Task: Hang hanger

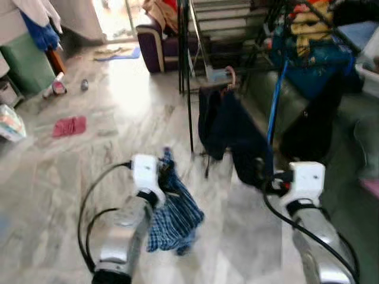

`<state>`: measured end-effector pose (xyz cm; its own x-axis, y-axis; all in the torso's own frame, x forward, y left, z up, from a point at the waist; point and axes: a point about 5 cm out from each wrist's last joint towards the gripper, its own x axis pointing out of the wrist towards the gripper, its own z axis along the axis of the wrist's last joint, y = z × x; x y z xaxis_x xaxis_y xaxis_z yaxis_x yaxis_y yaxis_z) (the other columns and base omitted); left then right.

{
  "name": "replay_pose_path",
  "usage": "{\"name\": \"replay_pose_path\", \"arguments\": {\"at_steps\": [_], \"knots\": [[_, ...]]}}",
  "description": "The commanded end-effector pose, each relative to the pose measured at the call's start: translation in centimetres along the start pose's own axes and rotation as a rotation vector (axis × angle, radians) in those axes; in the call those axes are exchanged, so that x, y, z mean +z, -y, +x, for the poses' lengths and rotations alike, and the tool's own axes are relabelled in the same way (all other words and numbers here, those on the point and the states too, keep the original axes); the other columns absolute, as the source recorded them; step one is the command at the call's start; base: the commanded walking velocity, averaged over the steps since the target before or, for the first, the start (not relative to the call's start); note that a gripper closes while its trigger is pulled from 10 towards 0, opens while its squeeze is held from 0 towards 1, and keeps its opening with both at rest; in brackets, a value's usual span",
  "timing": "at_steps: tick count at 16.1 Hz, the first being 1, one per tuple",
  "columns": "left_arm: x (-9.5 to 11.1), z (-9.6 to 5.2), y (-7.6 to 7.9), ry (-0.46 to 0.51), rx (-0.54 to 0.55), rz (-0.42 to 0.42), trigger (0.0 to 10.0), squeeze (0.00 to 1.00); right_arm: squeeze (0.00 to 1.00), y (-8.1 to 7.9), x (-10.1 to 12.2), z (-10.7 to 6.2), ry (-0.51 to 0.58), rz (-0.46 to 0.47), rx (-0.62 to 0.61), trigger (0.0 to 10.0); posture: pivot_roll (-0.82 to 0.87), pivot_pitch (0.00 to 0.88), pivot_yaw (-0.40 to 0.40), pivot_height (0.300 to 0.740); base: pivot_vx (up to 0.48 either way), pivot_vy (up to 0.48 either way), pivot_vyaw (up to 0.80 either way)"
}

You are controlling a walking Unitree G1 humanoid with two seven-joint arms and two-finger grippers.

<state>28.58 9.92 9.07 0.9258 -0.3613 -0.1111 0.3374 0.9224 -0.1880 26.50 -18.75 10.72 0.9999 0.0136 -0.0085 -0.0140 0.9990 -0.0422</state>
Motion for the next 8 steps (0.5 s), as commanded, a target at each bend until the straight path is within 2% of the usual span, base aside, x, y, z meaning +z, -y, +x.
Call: {"name": "replay_pose_path", "arguments": {"at_steps": [1,4,8], "knots": [[0.6,-0.2,-0.9,0.014,0.034,0.032,10.0,0.00,0.00,-1.0,0.2,0.2,0.003,0.013,0.030,10.0,-0.08,0.069,0.006,0.740,0.480,0.000,0.00],[0.6,-0.2,-0.8,0.010,0.037,0.035,10.0,0.00,0.00,-1.2,0.4,0.2,0.020,0.027,0.016,10.0,-0.08,0.072,0.004,0.740,0.480,0.000,0.00],[0.6,-0.2,-0.8,0.005,0.033,0.038,10.0,0.00,0.00,-0.1,0.3,0.6,0.004,0.020,-0.068,10.0,-0.08,0.071,0.005,0.740,0.480,0.000,0.00]]}}
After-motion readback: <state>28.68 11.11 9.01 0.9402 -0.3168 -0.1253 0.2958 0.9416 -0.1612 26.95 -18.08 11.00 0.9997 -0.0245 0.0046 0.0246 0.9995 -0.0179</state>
